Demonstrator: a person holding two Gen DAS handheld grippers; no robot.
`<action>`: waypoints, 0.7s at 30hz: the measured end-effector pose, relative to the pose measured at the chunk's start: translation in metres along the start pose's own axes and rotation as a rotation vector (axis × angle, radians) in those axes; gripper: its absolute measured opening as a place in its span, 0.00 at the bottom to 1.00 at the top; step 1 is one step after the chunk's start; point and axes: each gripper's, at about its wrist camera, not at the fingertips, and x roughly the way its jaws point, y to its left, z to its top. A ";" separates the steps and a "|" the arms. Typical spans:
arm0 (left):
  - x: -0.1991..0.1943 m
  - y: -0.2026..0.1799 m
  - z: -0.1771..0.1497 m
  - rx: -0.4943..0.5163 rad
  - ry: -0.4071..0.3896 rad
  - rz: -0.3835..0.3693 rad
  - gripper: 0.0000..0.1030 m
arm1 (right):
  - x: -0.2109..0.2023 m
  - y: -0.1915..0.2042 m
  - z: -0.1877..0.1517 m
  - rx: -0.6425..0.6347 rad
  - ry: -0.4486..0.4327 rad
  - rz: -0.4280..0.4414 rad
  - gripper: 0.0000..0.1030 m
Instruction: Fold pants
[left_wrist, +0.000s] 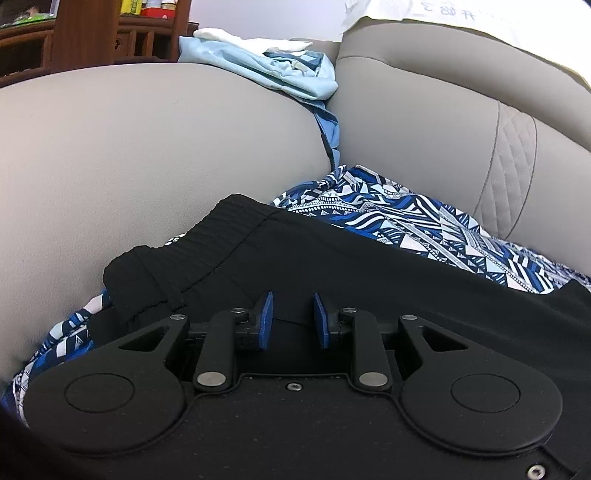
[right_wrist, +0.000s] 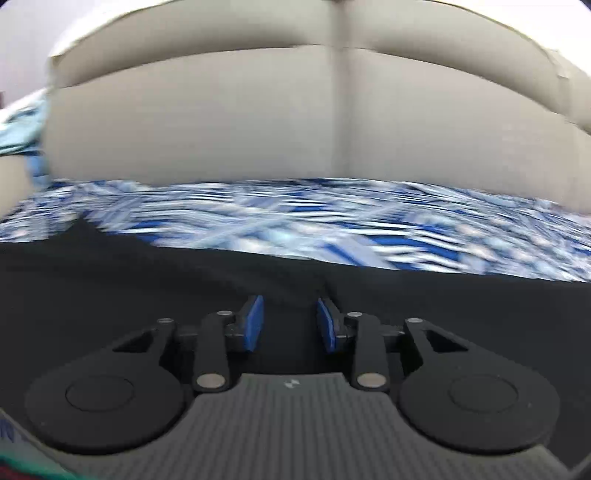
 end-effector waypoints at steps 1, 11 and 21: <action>0.000 0.000 -0.001 0.001 -0.005 0.001 0.24 | 0.001 -0.019 0.000 0.030 0.008 -0.036 0.57; -0.003 0.000 -0.007 -0.006 -0.038 0.003 0.25 | -0.010 -0.196 -0.020 0.262 -0.009 -0.300 0.58; -0.002 -0.006 -0.008 0.039 -0.043 0.010 0.35 | -0.001 -0.295 -0.028 0.399 -0.060 -0.434 0.58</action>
